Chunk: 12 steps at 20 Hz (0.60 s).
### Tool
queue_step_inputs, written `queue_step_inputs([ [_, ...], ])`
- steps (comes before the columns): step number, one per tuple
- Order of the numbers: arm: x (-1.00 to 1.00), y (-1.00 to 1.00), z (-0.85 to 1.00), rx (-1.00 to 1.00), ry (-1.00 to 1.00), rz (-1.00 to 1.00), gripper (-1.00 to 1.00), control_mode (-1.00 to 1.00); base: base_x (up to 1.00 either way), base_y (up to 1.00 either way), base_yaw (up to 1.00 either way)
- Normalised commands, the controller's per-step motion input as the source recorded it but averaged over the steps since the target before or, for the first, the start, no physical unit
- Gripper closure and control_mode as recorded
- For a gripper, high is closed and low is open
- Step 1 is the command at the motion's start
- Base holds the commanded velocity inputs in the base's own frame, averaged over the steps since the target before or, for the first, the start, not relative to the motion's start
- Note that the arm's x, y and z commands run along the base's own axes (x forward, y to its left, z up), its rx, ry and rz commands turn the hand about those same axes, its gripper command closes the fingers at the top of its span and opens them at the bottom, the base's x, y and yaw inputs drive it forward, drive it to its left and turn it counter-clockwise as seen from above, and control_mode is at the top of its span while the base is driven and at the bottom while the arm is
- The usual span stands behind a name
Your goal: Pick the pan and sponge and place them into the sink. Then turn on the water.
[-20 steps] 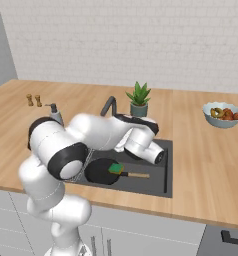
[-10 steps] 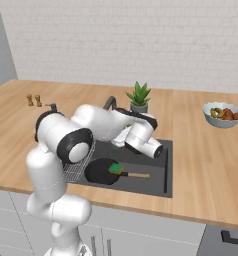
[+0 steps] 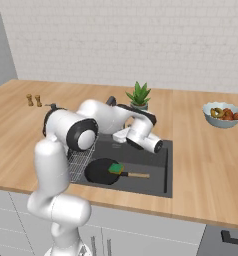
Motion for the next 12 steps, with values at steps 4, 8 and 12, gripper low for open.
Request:
queue_step_inputs([
  [4,0.37,0.00,-0.31,0.03,0.00,0.00,-1.00,-1.00,0.00,0.00,0.00],
  [8,0.39,0.00,-0.20,0.02,0.00,0.00,-1.00,-1.00,0.00,0.00,0.00],
  [12,0.39,0.00,-0.03,0.01,0.00,0.00,-1.00,-1.00,0.00,0.00,0.00],
])
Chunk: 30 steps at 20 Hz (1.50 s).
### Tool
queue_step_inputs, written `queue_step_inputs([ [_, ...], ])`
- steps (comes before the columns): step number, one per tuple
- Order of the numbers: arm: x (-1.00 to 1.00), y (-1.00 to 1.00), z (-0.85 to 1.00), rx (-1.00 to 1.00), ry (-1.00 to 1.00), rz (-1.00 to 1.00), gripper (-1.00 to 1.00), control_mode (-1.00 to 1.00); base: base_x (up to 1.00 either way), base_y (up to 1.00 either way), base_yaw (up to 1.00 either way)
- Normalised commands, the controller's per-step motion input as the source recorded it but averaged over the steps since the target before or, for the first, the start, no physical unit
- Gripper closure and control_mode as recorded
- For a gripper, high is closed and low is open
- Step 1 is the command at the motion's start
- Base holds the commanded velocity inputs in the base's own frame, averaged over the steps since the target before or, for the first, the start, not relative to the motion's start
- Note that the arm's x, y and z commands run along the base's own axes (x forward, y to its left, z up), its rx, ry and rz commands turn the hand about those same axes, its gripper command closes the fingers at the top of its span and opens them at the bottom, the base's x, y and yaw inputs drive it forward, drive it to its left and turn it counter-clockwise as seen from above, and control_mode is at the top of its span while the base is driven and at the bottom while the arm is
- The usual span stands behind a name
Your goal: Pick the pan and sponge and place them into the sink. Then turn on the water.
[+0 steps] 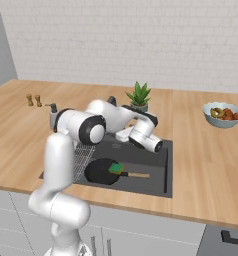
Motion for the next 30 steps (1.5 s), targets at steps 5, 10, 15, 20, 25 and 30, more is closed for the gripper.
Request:
queue_step_inputs([
  [5,0.40,0.00,-0.04,0.00,0.01,0.00,-1.00,-1.00,0.00,0.00,0.00],
  [10,0.28,0.00,-0.04,0.00,0.00,0.00,-1.00,-1.00,0.00,0.00,0.00],
  [15,0.27,0.00,-0.12,0.00,0.00,0.00,-1.00,-1.00,0.00,0.00,0.00],
  [20,0.15,0.06,-0.05,0.00,0.00,0.00,-1.00,-1.00,0.00,0.00,0.00],
  [25,0.21,0.01,-0.02,0.00,0.00,0.00,-1.00,-1.00,0.00,0.00,0.00],
  [30,0.24,0.00,-0.01,0.00,0.00,0.00,-1.00,-1.00,0.00,0.00,0.00],
])
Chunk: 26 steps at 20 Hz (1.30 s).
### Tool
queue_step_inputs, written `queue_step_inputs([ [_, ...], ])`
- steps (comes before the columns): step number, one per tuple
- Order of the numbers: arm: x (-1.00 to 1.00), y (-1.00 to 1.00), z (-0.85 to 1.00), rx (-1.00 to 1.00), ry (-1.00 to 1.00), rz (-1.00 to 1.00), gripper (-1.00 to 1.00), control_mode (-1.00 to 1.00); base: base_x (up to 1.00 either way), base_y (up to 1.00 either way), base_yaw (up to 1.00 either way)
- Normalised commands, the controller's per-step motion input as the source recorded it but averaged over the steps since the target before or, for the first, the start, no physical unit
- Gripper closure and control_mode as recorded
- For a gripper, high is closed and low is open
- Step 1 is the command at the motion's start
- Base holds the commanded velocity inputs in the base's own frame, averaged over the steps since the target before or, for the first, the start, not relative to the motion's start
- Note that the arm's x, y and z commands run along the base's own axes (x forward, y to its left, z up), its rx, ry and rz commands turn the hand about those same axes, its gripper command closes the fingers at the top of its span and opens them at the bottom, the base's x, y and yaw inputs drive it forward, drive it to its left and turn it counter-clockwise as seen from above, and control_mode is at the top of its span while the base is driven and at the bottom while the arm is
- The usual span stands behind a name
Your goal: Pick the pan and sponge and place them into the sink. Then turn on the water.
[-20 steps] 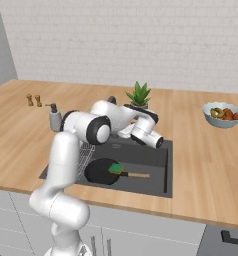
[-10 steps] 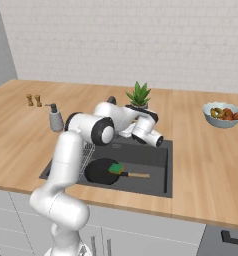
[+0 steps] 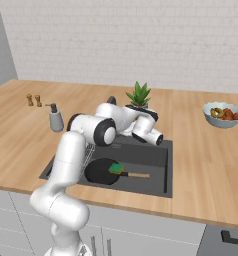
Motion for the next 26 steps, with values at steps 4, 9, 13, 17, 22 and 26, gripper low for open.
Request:
queue_step_inputs([
  [4,0.27,0.00,-0.06,0.00,0.01,0.00,-1.00,-1.00,0.00,0.00,0.00],
  [9,0.24,0.00,-0.04,0.00,0.00,0.00,1.00,-1.00,0.00,0.00,0.00],
  [13,0.24,0.00,-0.05,0.00,0.01,0.00,1.00,-1.00,0.00,0.00,0.00],
  [17,0.23,0.00,-0.05,0.00,0.00,0.00,1.00,-1.00,0.00,0.00,0.00],
  [22,0.24,0.00,-0.06,0.01,0.00,0.00,1.00,-1.00,0.00,0.00,0.00],
  [26,0.22,-0.01,-0.09,0.02,0.00,0.00,1.00,-1.00,0.00,0.00,0.00],
])
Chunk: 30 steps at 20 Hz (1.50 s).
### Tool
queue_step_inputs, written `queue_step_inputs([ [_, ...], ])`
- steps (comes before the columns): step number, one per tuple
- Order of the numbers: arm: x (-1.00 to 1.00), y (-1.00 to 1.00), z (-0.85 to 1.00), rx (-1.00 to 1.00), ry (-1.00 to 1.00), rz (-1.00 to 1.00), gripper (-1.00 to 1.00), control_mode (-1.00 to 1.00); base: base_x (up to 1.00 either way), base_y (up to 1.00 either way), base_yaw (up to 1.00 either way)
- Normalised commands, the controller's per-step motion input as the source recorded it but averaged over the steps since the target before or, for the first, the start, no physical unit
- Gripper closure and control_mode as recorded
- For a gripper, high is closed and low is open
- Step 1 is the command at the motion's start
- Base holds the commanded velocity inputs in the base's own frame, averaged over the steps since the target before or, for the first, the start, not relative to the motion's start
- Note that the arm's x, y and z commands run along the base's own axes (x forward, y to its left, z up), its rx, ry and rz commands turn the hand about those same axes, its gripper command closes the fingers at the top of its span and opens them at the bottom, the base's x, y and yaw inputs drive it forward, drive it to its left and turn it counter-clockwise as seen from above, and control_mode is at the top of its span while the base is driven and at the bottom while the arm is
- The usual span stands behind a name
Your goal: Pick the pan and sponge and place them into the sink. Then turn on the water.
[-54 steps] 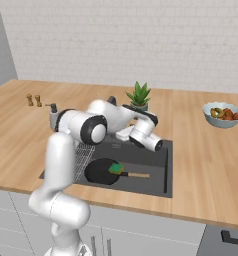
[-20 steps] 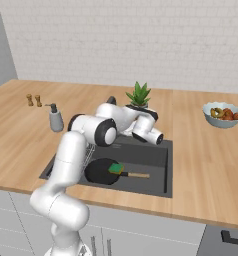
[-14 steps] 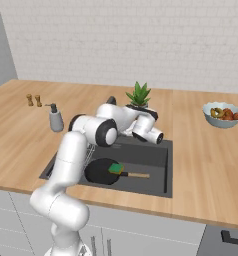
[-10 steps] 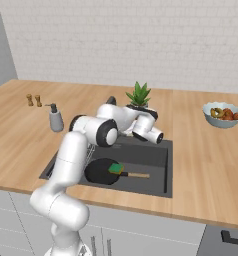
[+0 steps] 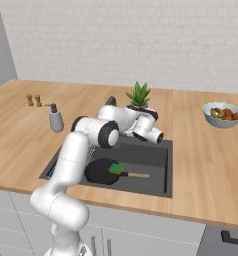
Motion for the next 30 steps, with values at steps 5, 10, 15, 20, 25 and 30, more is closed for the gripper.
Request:
queue_step_inputs([
  [5,0.19,-0.21,-0.16,0.03,0.00,-0.05,1.00,-1.00,0.00,0.00,0.00],
  [10,0.29,-0.41,-0.26,0.00,0.12,-0.23,1.00,-1.00,0.00,0.00,0.00],
  [15,0.24,-0.66,-0.30,0.00,0.26,-0.53,1.00,-1.00,0.00,0.00,0.00],
  [20,0.20,-0.26,-0.34,-0.08,0.28,-0.88,1.00,-1.00,0.00,0.00,0.00],
  [25,0.07,0.00,-0.12,-0.13,0.27,-0.89,1.00,-1.00,0.00,0.00,0.00],
  [30,-0.54,-0.01,0.26,-0.15,0.16,-0.61,1.00,-1.00,0.00,0.00,0.00],
])
